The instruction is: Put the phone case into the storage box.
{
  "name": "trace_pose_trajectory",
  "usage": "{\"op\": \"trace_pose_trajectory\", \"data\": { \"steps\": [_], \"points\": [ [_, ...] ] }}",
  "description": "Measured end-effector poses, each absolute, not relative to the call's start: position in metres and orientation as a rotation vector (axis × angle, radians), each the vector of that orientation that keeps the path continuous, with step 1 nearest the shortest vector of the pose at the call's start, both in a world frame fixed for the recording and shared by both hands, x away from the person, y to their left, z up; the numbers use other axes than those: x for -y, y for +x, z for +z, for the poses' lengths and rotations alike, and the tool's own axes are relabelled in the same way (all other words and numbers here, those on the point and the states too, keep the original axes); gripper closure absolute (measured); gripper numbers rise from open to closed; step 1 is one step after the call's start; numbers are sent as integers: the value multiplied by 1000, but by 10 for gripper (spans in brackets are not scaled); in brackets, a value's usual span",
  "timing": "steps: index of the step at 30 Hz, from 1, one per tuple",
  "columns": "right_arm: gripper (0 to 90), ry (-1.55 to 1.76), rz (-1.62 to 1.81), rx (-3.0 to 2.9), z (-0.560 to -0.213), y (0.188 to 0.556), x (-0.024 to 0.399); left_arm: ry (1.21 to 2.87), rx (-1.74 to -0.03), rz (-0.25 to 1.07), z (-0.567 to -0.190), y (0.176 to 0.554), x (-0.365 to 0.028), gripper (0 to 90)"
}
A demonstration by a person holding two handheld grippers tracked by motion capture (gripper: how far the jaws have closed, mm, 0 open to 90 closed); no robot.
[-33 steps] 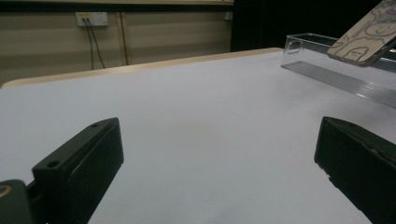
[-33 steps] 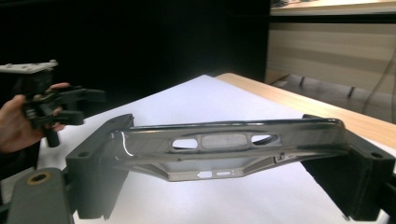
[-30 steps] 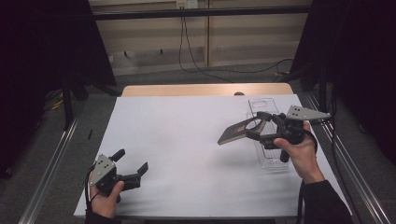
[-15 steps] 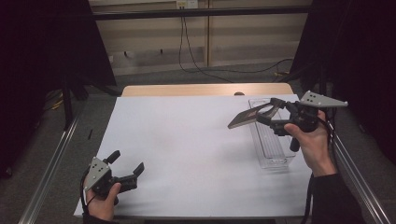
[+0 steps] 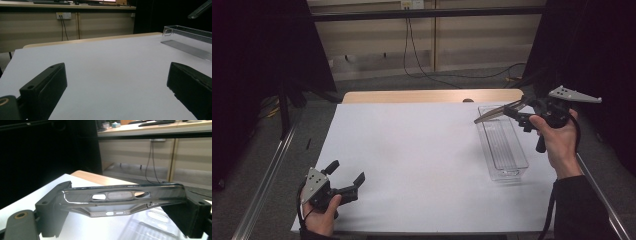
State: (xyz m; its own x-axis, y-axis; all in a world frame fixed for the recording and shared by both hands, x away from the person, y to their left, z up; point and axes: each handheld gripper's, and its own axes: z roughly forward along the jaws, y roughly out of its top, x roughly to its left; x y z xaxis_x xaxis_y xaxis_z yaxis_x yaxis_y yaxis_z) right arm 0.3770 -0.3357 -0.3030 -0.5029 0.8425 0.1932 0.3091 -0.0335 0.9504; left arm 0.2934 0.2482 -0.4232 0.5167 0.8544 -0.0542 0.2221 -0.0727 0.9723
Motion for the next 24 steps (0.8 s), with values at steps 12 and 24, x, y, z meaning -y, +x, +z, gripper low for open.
{"op": "trace_pose_trajectory", "data": {
  "steps": [12, 24],
  "points": [
    [117, 1288, 1404, -1794, -300, 396, 340, 1612, -949, 676, -424, 294, -247, 26],
    [116, 1375, 1294, -1764, -313, 418, 343, 1616, -954, 676, -424, 295, -249, 26]
  ]
}}
